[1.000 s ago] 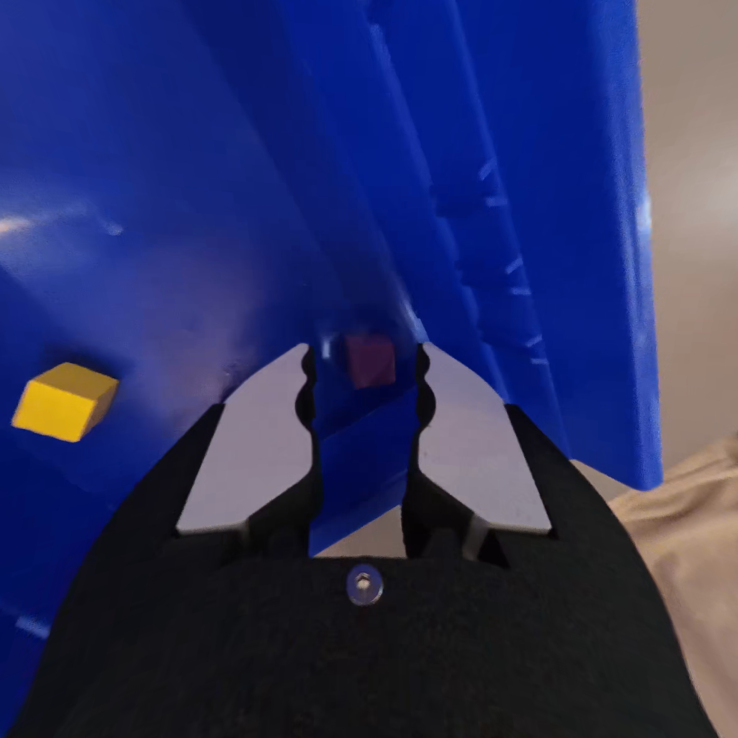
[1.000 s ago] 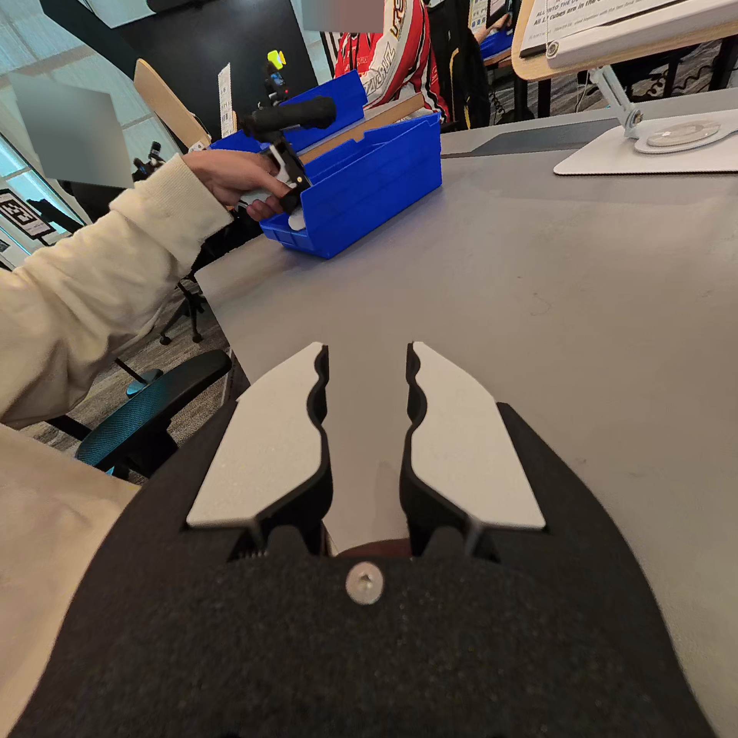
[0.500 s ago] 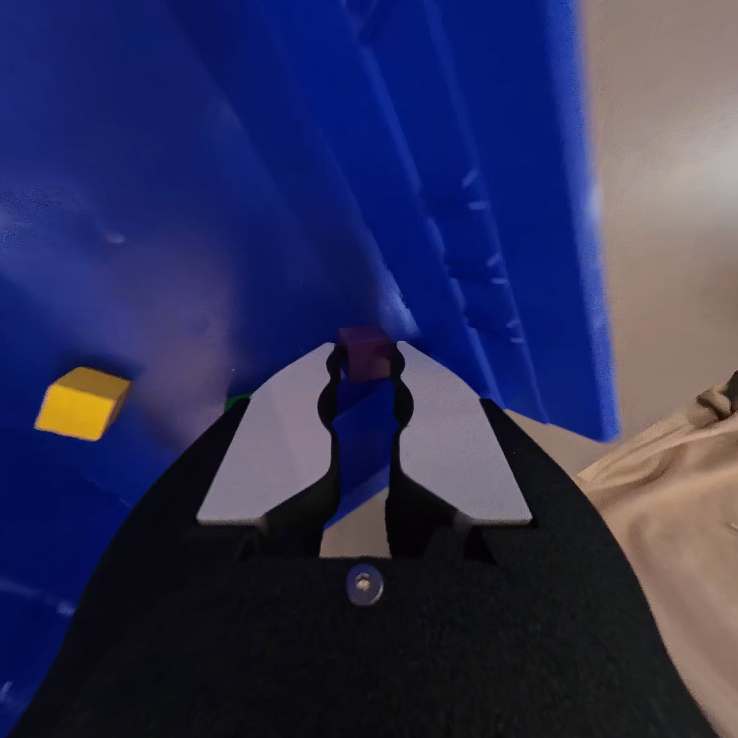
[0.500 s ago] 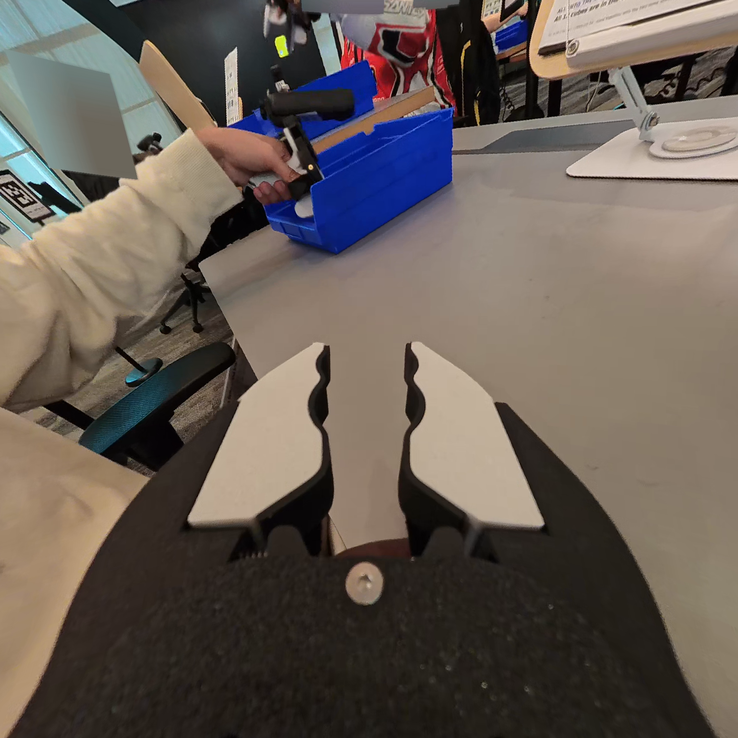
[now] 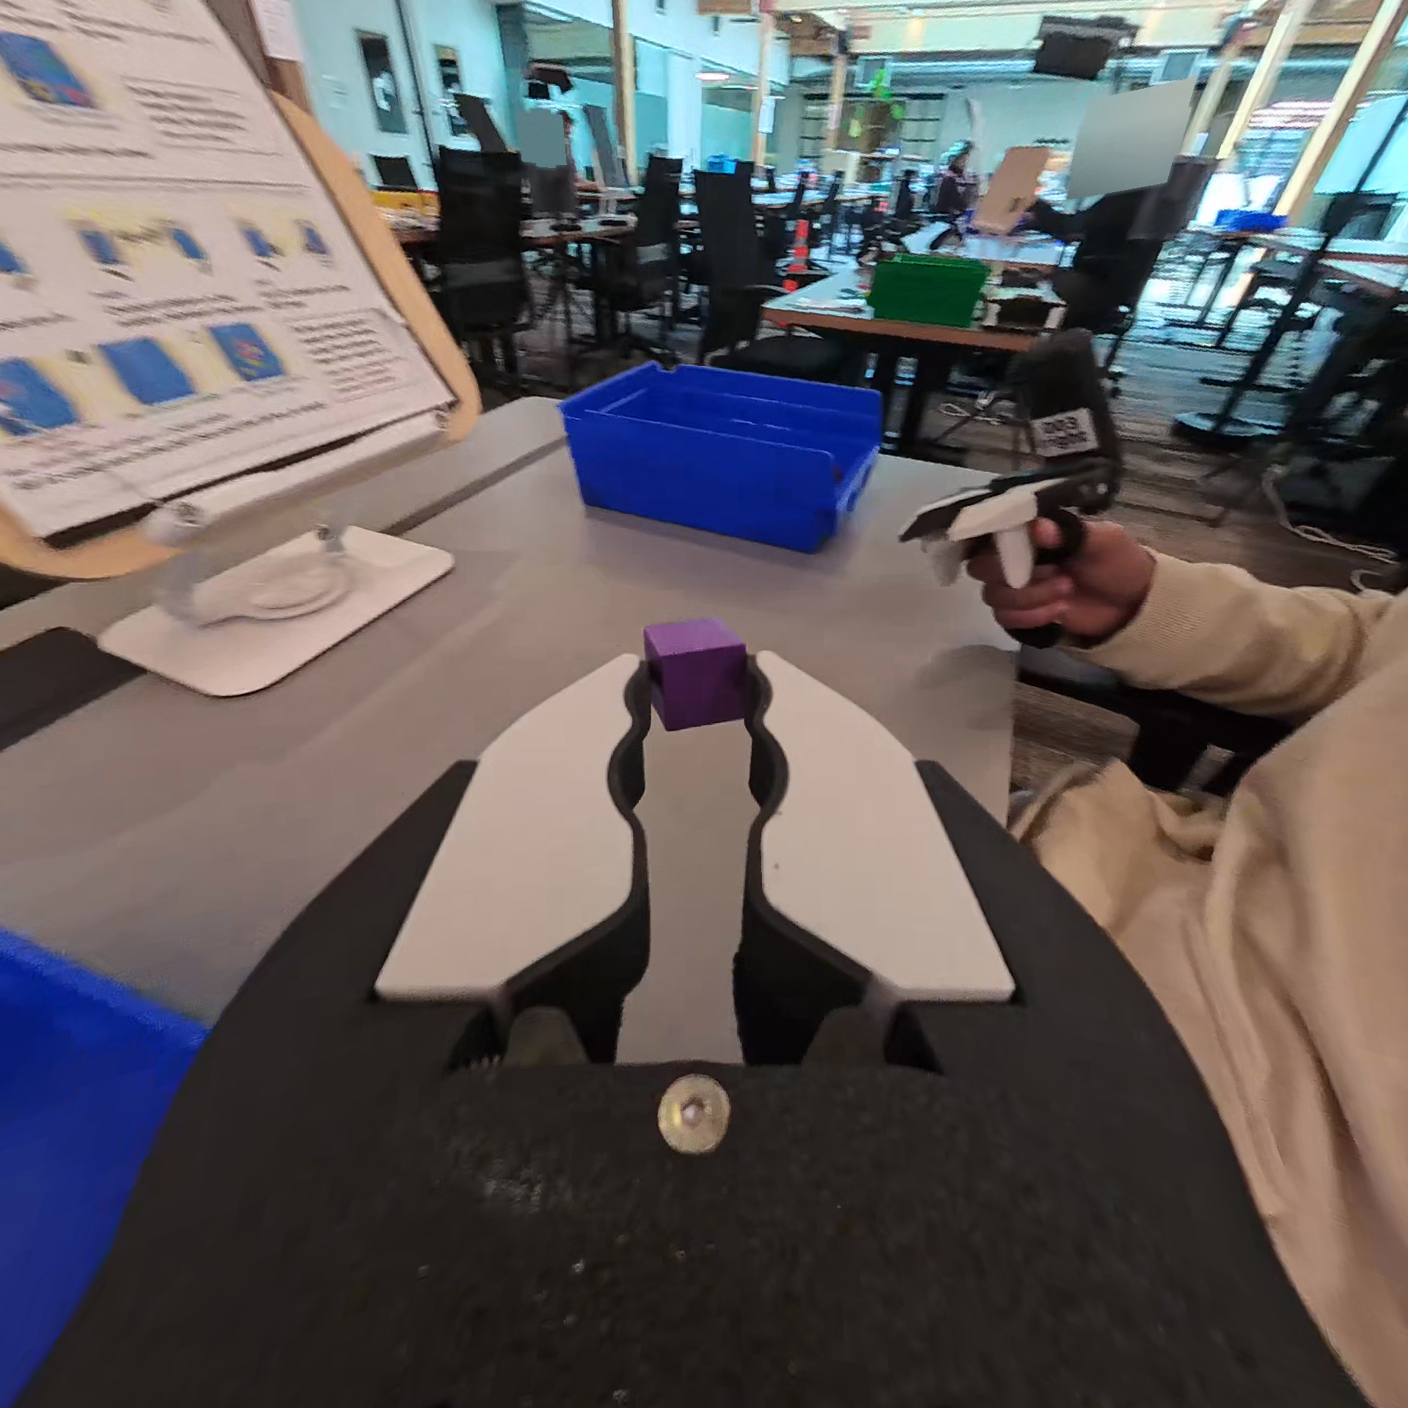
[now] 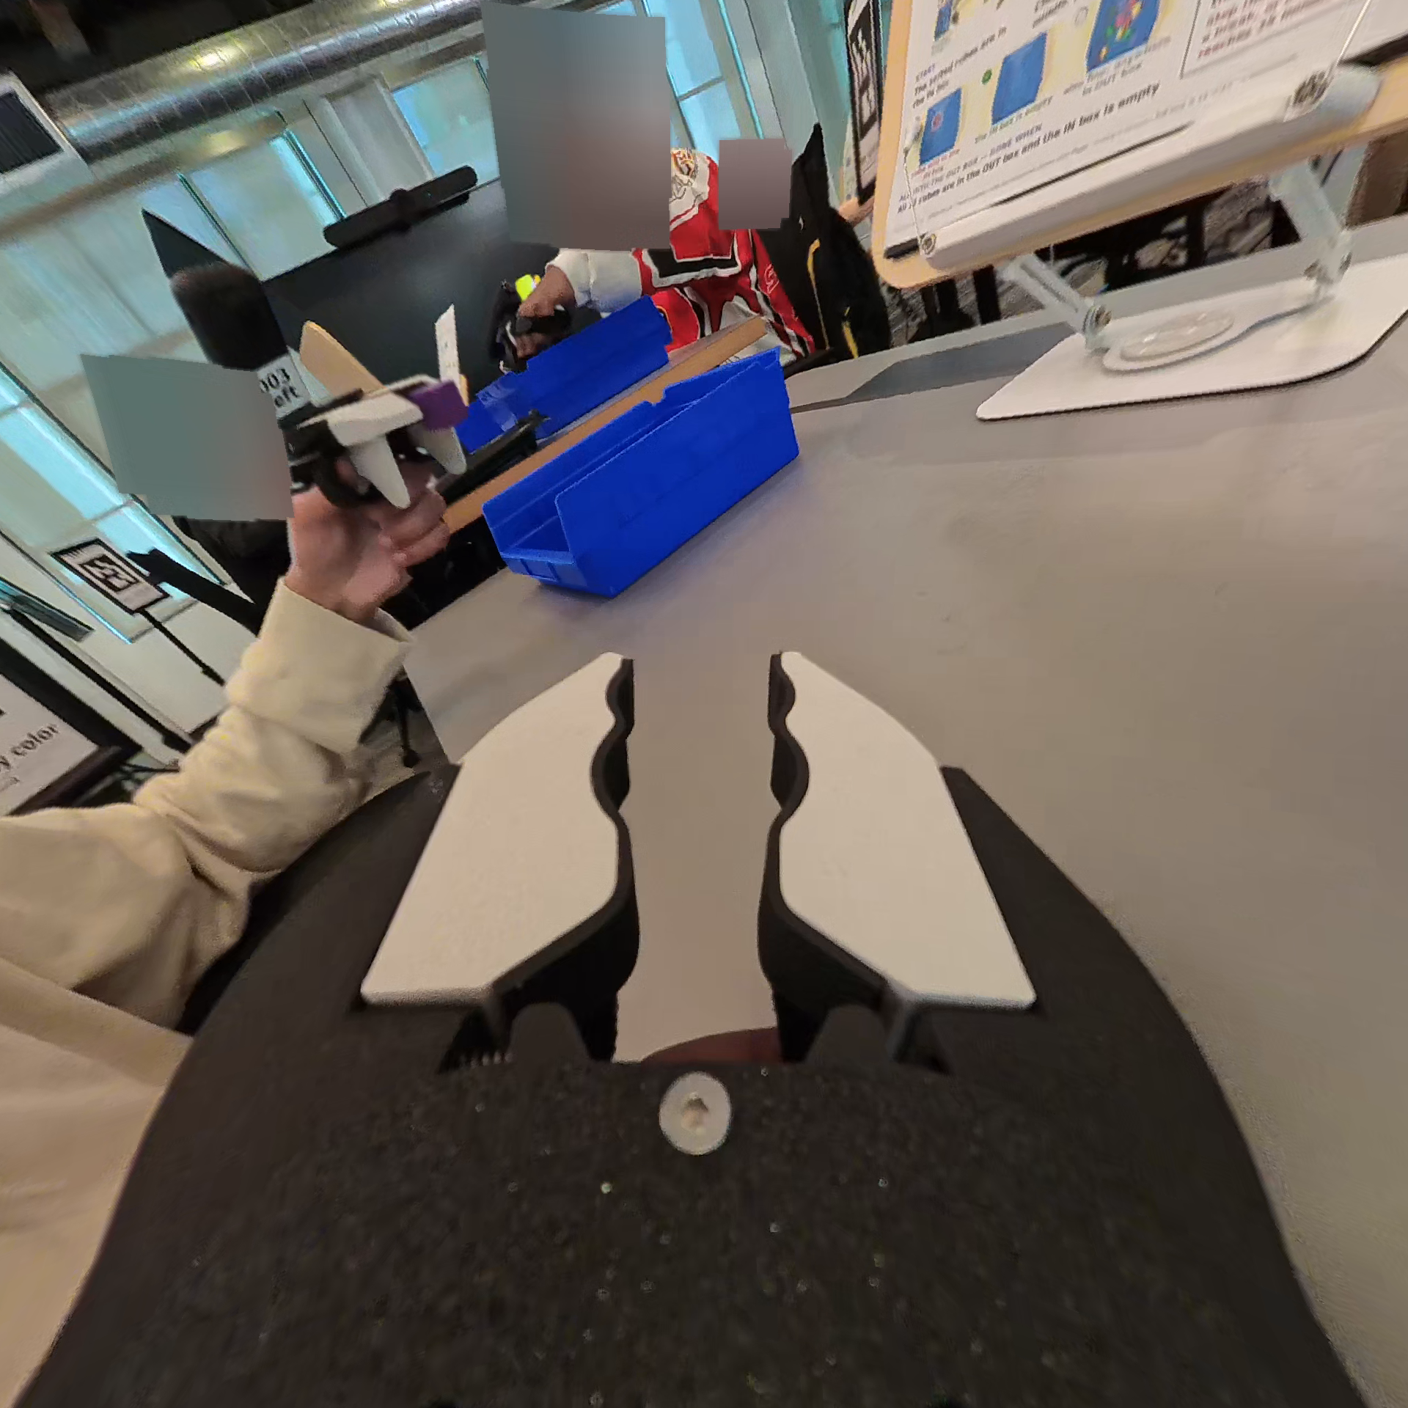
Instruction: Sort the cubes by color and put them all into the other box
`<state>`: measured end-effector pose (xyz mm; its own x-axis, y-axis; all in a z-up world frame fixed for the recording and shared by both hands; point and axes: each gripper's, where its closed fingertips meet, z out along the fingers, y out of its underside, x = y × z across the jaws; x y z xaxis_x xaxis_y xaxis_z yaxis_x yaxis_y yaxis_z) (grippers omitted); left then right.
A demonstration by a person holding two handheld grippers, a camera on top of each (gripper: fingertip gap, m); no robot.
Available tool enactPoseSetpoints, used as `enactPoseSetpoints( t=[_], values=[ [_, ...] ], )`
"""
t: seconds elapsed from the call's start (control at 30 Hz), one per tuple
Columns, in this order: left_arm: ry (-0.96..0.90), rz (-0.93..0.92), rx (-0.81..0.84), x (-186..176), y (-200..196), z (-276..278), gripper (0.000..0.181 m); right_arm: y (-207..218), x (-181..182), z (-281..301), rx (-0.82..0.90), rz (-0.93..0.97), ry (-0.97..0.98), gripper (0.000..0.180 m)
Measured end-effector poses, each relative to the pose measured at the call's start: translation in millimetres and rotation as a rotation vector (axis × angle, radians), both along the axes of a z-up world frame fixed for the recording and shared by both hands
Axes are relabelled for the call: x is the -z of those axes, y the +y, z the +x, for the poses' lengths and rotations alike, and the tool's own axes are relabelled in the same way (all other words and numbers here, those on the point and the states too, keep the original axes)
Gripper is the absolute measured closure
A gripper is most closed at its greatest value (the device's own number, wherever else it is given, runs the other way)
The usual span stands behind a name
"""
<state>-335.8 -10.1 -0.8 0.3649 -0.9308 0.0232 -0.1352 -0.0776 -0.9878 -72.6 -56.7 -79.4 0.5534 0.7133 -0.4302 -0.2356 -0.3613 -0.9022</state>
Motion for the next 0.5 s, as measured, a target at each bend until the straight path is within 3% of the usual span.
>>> enactPoseSetpoints(
  t=[0.13,0.37,0.5],
  values=[
    [-0.021,0.004,0.111,12,-10,23,0.158,4,5,-13,-0.066,-0.088,0.076,0.146],
    [0.011,0.202,0.364,17,-17,100,0.158,-2,-56,-97,-0.672,-0.584,0.502,0.138],
    [0.042,0.25,0.45,28,-13,139,0.158,22,-54,-120,-0.739,-0.696,0.533,0.135]
  ],
)
